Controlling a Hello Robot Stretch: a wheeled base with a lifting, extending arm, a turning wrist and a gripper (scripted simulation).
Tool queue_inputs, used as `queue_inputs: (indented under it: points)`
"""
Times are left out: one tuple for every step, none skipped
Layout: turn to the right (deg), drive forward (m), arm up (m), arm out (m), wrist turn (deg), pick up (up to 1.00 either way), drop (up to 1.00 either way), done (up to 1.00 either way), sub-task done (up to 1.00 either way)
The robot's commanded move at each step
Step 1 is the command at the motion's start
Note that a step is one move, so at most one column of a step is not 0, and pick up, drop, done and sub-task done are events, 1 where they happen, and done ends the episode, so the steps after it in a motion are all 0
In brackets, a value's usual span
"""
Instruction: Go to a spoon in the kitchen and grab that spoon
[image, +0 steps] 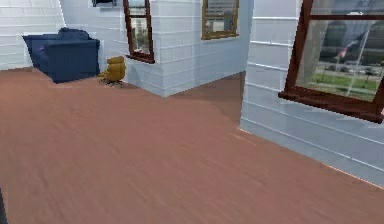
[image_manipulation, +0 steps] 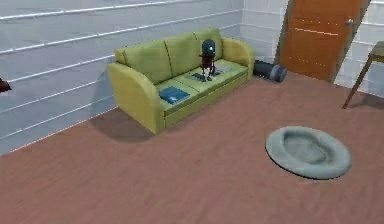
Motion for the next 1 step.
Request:
queue_inputs:
  points:
    - [-39.0,0.00,0.00,0.00,0.0,0.00,0.00,0.00,0.00]
